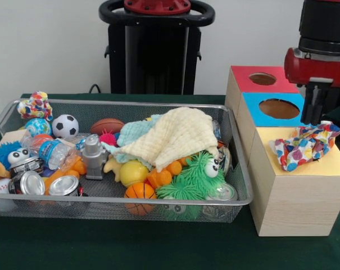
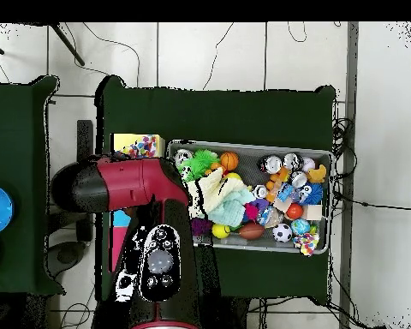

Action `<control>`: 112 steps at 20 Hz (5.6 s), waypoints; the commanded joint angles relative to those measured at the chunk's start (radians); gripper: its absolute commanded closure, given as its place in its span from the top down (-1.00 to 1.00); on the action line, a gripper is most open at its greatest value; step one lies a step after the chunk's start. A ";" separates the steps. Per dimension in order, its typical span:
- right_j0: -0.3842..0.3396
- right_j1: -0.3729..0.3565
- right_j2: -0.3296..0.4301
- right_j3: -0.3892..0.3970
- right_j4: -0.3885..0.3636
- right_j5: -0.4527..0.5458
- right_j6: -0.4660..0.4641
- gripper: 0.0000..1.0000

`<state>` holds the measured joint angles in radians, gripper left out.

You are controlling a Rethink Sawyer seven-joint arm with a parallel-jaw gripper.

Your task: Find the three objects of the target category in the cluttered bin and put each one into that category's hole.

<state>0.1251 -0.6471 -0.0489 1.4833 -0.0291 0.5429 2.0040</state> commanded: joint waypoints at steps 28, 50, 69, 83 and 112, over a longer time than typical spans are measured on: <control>-0.015 0.126 0.089 0.012 -0.146 -0.092 -0.013 -1.00; 0.025 0.315 0.022 -0.097 -0.256 -0.294 0.056 -1.00; -0.023 0.220 0.082 -0.121 -0.164 -0.004 -0.009 -1.00; -0.029 0.275 0.105 -0.122 -0.185 -0.060 0.038 -1.00; -0.063 0.045 0.181 -0.008 -0.128 0.232 -0.019 -1.00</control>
<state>0.0812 -0.5837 0.0484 1.3650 -0.1714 0.6710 2.0040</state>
